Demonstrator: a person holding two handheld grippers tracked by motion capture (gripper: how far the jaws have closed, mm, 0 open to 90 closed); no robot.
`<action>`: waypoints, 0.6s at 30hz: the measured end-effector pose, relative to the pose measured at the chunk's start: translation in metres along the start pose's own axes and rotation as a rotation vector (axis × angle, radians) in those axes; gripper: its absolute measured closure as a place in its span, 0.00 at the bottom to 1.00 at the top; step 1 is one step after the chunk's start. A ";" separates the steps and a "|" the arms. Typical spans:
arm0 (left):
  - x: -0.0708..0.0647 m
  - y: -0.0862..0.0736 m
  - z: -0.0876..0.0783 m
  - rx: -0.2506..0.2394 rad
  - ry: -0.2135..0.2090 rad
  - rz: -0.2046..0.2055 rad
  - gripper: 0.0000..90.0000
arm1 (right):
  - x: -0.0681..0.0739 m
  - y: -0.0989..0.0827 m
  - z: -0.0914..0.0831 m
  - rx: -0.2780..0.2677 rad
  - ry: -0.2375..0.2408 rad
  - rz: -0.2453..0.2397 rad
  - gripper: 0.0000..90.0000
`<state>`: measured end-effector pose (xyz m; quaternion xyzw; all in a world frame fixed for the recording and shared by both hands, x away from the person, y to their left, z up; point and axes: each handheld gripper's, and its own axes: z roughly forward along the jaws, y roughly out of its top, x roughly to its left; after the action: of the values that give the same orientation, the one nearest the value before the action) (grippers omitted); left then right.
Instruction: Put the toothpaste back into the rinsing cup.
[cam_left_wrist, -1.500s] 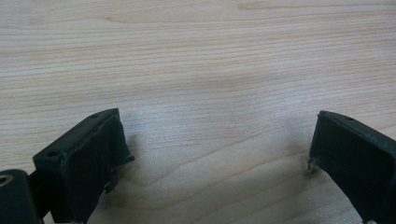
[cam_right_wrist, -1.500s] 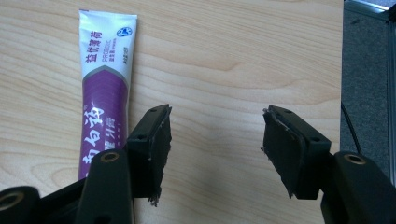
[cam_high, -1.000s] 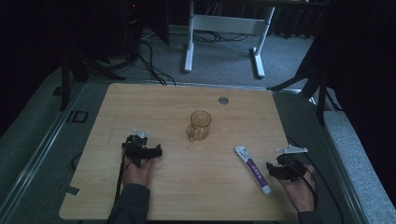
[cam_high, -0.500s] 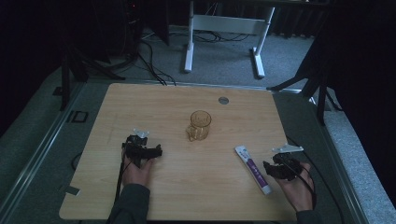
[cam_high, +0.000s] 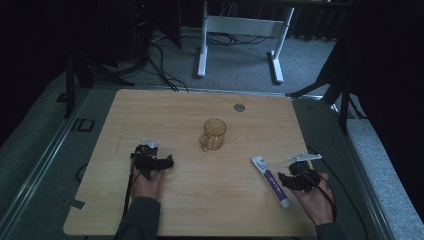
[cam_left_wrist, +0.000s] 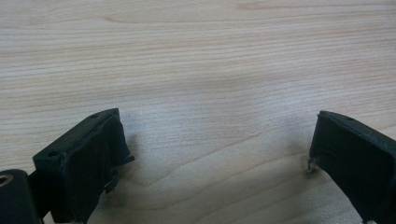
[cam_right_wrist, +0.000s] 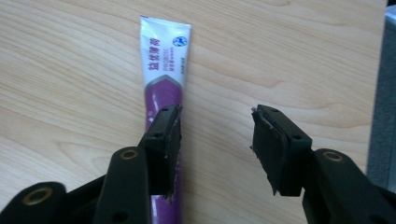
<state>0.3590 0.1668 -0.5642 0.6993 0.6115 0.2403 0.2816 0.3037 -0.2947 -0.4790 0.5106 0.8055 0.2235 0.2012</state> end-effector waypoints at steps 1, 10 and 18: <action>0.000 0.000 0.000 0.000 0.000 0.000 0.03 | 0.000 0.001 0.000 0.001 0.006 0.002 0.56; 0.000 0.000 0.000 0.000 0.000 0.000 0.03 | 0.002 0.005 -0.001 0.016 0.017 -0.008 0.56; 0.000 0.000 0.000 0.000 0.000 0.000 0.03 | 0.005 0.010 -0.001 0.055 0.045 -0.027 0.57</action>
<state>0.3590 0.1668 -0.5642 0.6993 0.6115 0.2402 0.2815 0.3086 -0.2865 -0.4726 0.4997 0.8225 0.2099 0.1722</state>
